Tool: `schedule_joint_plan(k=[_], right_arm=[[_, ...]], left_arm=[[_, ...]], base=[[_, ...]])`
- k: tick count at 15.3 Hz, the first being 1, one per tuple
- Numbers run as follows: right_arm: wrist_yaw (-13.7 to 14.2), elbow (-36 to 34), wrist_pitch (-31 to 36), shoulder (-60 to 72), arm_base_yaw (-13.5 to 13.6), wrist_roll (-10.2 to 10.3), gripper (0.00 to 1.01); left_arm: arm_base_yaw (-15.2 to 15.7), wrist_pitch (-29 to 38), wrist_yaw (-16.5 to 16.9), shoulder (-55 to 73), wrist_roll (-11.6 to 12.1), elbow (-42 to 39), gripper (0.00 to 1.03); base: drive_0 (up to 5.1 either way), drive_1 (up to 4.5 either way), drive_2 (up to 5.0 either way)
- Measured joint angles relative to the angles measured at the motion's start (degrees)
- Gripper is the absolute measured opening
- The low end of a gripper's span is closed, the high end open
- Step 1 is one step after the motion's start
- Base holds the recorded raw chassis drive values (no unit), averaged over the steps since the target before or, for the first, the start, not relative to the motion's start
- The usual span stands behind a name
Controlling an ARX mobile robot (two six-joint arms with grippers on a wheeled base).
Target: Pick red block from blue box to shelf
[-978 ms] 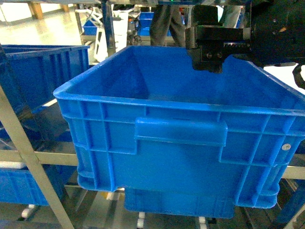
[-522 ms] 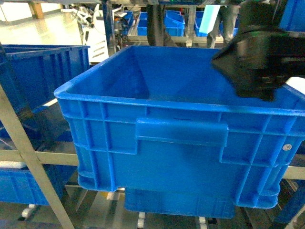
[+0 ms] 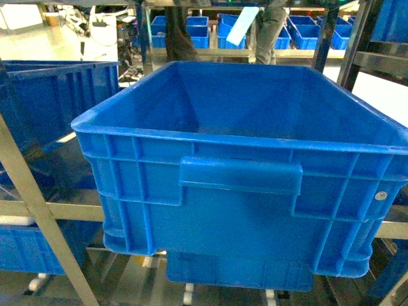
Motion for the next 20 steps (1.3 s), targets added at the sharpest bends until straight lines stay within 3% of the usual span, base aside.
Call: schedule_joint_plan(k=[2, 3, 4, 10, 17, 18, 20], right_arm=[[-3.54, -6.84, 1.03, -2.43, -3.98, 2.36, 0.52], [-8.41, -8.33, 1.81, -4.22, -7.54, 2.78, 0.39], [-13.25, -13.97, 3.56, -7.58, -13.16, 3.39, 0.02], [-13.16, -19.19, 5.38, -11.82, -13.18, 3.39, 0.02], [-13.14, -19.52, 5.40, -11.91, -13.18, 3.39, 0.91], [-13.14, -19.52, 5.40, -11.91, -13.18, 3.43, 1.00], [-13.14, -19.52, 5.42, -11.91, -13.18, 3.43, 0.98]], left_arm=[[0.00, 0.00, 0.00, -0.02, 0.00, 0.00, 0.98], [0.00, 0.00, -0.02, 0.00, 0.00, 0.00, 0.98], [0.00, -0.02, -0.02, 0.00, 0.00, 0.00, 0.98], [0.00, 0.00, 0.00, 0.00, 0.00, 0.00, 0.98], [0.00, 0.00, 0.00, 0.00, 0.00, 0.00, 0.98], [0.00, 0.00, 0.00, -0.02, 0.00, 0.00, 0.98], [0.00, 0.00, 0.00, 0.00, 0.00, 0.00, 0.98]], base=[[0.0, 0.00, 0.0], [0.0, 0.00, 0.0], [0.0, 0.00, 0.0], [0.0, 0.00, 0.0], [0.0, 0.00, 0.0], [0.0, 0.00, 0.0], [0.0, 0.00, 0.0]])
